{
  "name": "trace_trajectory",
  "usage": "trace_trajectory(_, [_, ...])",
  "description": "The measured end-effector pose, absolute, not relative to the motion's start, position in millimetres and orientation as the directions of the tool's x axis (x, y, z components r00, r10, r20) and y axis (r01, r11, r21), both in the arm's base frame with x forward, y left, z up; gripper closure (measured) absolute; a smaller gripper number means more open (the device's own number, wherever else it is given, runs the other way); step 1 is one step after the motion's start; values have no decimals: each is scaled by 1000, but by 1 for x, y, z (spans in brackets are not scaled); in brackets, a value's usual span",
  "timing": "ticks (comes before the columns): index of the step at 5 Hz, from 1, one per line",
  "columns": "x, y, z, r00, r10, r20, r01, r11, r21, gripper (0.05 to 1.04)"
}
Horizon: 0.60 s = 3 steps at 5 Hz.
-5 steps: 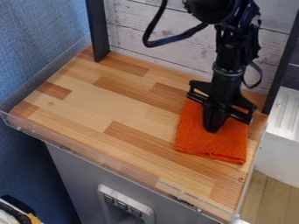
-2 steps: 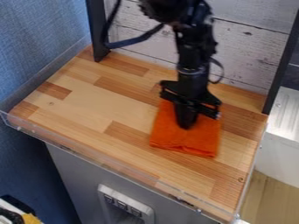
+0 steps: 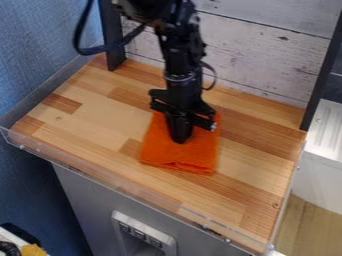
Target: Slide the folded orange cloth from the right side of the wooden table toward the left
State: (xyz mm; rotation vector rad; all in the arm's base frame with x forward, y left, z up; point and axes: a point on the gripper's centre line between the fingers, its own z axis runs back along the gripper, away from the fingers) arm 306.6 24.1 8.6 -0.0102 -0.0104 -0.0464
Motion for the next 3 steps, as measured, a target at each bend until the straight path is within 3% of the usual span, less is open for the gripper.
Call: trace_trajectory(3, [290, 79, 9, 1000, -13, -10, 13, 1000, 3, 999])
